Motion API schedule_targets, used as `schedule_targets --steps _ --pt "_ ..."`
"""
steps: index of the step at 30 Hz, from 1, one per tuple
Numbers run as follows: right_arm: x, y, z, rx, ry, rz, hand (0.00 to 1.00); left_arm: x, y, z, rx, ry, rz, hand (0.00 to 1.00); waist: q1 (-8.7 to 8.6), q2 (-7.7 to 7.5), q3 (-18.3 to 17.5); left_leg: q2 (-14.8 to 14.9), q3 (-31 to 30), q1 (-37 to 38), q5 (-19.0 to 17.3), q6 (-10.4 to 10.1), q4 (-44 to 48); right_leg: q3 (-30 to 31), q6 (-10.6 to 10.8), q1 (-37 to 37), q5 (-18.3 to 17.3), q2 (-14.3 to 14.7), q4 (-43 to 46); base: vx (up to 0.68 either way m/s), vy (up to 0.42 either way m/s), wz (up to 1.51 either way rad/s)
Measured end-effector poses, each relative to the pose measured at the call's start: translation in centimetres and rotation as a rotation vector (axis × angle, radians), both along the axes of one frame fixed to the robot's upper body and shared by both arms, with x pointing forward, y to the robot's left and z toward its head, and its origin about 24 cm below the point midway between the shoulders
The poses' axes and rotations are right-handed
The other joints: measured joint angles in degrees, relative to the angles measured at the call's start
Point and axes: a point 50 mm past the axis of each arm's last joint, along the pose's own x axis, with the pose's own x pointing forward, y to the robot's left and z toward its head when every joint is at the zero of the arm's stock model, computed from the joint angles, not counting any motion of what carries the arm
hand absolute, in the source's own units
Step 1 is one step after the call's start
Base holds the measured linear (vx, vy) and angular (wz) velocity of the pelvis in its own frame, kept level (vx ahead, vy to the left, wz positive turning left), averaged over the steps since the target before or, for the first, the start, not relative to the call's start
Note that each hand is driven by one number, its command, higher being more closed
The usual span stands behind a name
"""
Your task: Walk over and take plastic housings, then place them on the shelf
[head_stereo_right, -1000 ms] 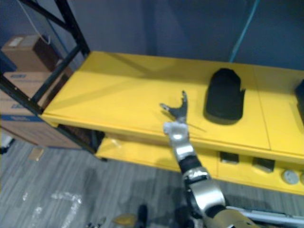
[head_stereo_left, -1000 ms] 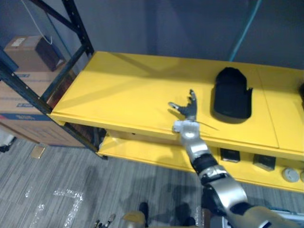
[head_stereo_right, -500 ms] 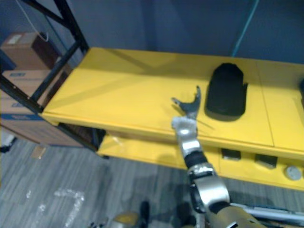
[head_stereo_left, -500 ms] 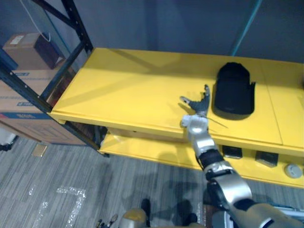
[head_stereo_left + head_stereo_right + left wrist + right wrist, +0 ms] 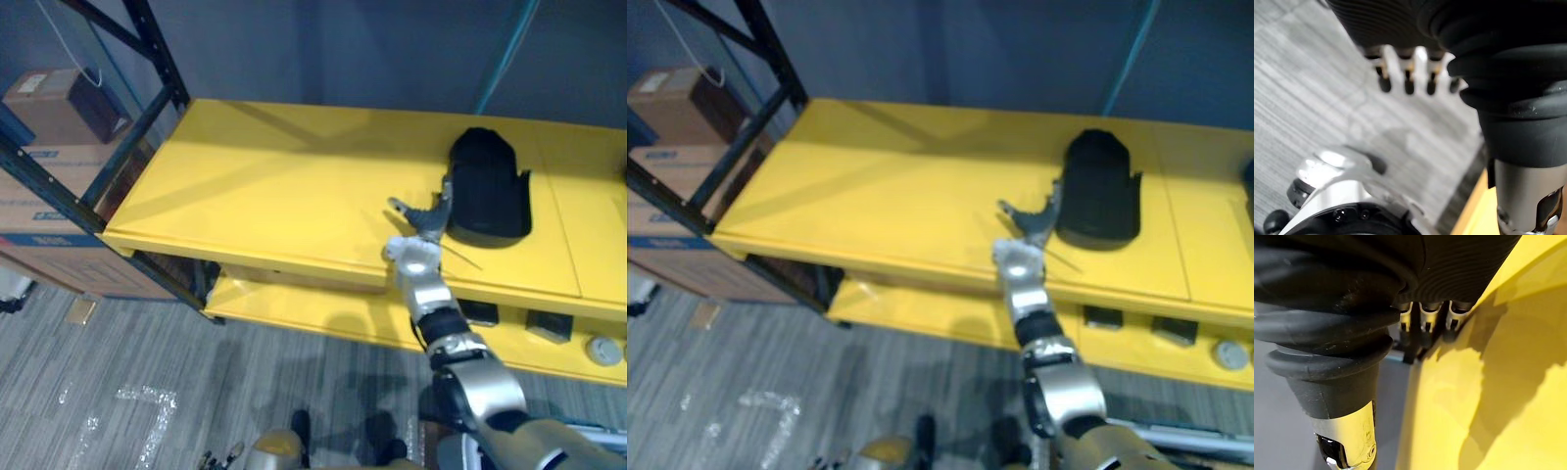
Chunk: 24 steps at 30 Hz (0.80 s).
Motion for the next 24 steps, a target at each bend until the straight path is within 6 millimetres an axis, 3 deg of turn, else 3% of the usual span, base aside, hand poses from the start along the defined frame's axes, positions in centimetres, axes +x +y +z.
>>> schedule_targets --steps 9,13,14,18,20,22,24 --pt "0.1 0.3 0.0 0.01 -0.015 0.083 0.0 0.0 0.0 0.0 0.0 0.002 -0.001 0.0 -0.09 0.0 0.0 0.0 0.2 0.1 0.0 0.0 0.0 0.2 0.0 0.0 0.0 0.1 0.0 0.0 0.0 0.0" --pt "0.2 1.8 0.3 -0.027 -0.071 0.307 0.0 0.0 0.0 0.0 0.002 0.004 0.001 0.0 -0.07 0.0 0.0 0.1 1.0 0.3 0.0 0.0 0.0 0.8 0.0 0.0 0.0 0.2 -0.1 0.0 0.001 -0.07" --pt "0.1 3.3 0.5 -0.069 -0.097 0.436 0.0 -0.1 0.2 0.0 0.008 0.007 0.007 0.0 -0.09 -0.01 0.0 0.1 1.4 0.7 0.0 0.0 0.0 1.2 0.0 0.1 0.0 0.2 -0.1 0.0 0.003 -0.14" --pt "-1.8 8.4 3.1 -0.146 -0.281 0.842 0.0 -0.3 0.7 0.0 0.034 0.018 0.007 0.0 -1.0 -0.48 -0.2 0.3 1.5 0.7 0.0 0.0 0.0 1.4 0.0 0.2 0.0 0.4 -0.3 0.0 0.001 -0.03" --pt "-2.7 9.5 4.3 -0.139 -0.354 0.909 0.0 -0.3 1.0 0.0 0.039 0.022 0.013 0.0 -0.99 -1.14 -0.5 0.4 1.6 0.7 0.0 0.0 0.0 1.4 -0.1 0.2 0.0 0.6 -0.5 0.0 0.0 0.0" --pt "-3.7 9.7 5.9 -0.122 -0.459 0.931 0.0 -0.6 1.3 -0.1 0.045 0.03 0.043 0.0 -1.03 -2.19 -1.1 0.6 1.7 0.7 -0.1 0.0 0.0 1.5 -0.2 0.2 0.1 0.8 -0.7 0.0 -0.005 -0.03" --pt "-5.1 8.6 7.7 -0.094 -0.583 0.881 0.0 -1.0 1.9 -0.1 0.055 0.04 0.077 0.0 -1.21 -4.07 -2.2 1.1 3.0 0.8 -0.3 0.0 0.0 2.8 -0.4 0.0 0.3 1.4 -1.2 0.0 -0.015 -0.22"
